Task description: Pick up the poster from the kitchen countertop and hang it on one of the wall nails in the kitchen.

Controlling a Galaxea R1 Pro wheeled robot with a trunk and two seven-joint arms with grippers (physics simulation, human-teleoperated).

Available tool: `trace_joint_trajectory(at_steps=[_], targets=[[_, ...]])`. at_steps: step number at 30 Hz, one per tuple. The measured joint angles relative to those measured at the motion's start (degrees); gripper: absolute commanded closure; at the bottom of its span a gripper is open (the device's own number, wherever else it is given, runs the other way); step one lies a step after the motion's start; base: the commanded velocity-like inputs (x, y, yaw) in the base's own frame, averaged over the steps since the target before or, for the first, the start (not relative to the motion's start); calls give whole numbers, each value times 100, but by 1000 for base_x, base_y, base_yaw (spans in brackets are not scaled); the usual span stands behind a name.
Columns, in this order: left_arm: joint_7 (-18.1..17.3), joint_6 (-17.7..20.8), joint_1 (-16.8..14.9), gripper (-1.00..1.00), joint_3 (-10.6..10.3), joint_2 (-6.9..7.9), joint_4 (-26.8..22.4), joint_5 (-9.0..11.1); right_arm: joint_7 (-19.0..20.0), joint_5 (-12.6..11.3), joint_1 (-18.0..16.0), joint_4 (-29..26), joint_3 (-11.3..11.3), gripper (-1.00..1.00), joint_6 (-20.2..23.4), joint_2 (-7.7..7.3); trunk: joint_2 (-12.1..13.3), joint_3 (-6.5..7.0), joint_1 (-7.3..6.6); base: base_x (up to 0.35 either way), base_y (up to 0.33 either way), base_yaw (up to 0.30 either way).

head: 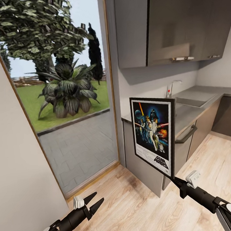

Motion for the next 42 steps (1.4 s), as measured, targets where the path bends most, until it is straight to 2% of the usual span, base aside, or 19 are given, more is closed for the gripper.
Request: trace_joint_trajectory(at_steps=[42], targets=[[0, 2, 0, -100, 0, 0, 0, 28, 7, -6, 0, 0, -1, 100, -1, 0, 1686, 755, -923, 0, 0, 0]])
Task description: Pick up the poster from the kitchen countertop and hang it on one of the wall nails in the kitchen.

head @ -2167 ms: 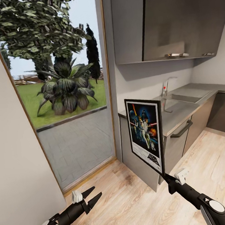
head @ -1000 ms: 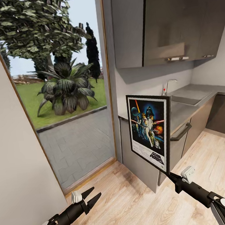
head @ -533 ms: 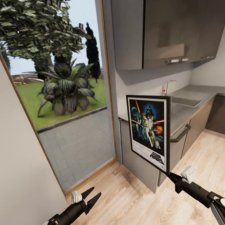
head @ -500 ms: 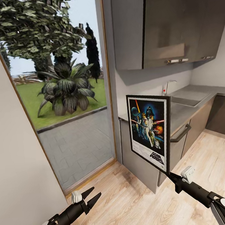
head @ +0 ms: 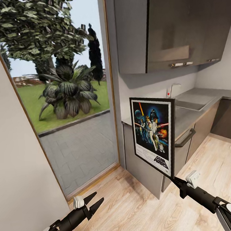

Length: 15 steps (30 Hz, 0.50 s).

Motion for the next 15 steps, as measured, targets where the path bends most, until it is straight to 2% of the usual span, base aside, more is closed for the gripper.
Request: trace_joint_trajectory(at_steps=[15], targets=[[0, 0, 1, -100, 0, 0, 0, 0, 0, 6, -2, 0, 0, 100, 0, 0, 603, 270, -330, 0, 0, 0]])
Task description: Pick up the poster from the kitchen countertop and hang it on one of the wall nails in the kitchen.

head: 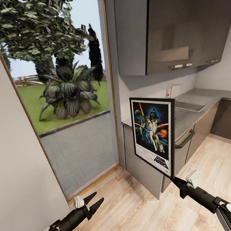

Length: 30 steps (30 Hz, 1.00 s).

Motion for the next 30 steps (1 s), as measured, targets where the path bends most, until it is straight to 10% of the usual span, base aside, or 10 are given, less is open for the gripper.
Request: trace_joint_trajectory(at_steps=[30], targets=[[0, 0, 1, -100, 0, 0, 0, 0, 1, -6, 2, 0, -4, 100, -1, 0, 1206, 541, -660, 0, 0, 0]])
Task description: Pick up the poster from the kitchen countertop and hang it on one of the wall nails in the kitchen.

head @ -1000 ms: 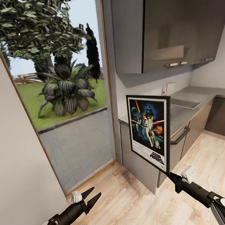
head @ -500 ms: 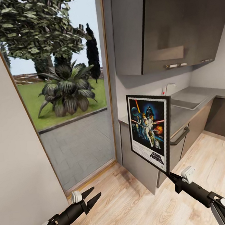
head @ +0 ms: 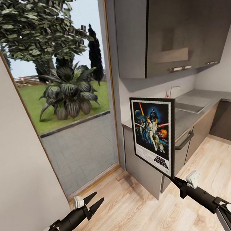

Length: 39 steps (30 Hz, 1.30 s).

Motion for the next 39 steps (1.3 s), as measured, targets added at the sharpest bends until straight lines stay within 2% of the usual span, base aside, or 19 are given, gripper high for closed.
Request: trace_joint_trajectory(at_steps=[21, 39], targets=[[0, 0, -1, -100, 0, 0, 0, 0, 0, 0, 0, 0, -2, 100, 76, -2, 845, 378, -463, 0, 0, 0], [0, 0, -4, -100, 0, 0, 0, 0, 1, 1, 1, 0, -3, 100, 86, -4, 847, 379, -463, 0, 0, 0]])
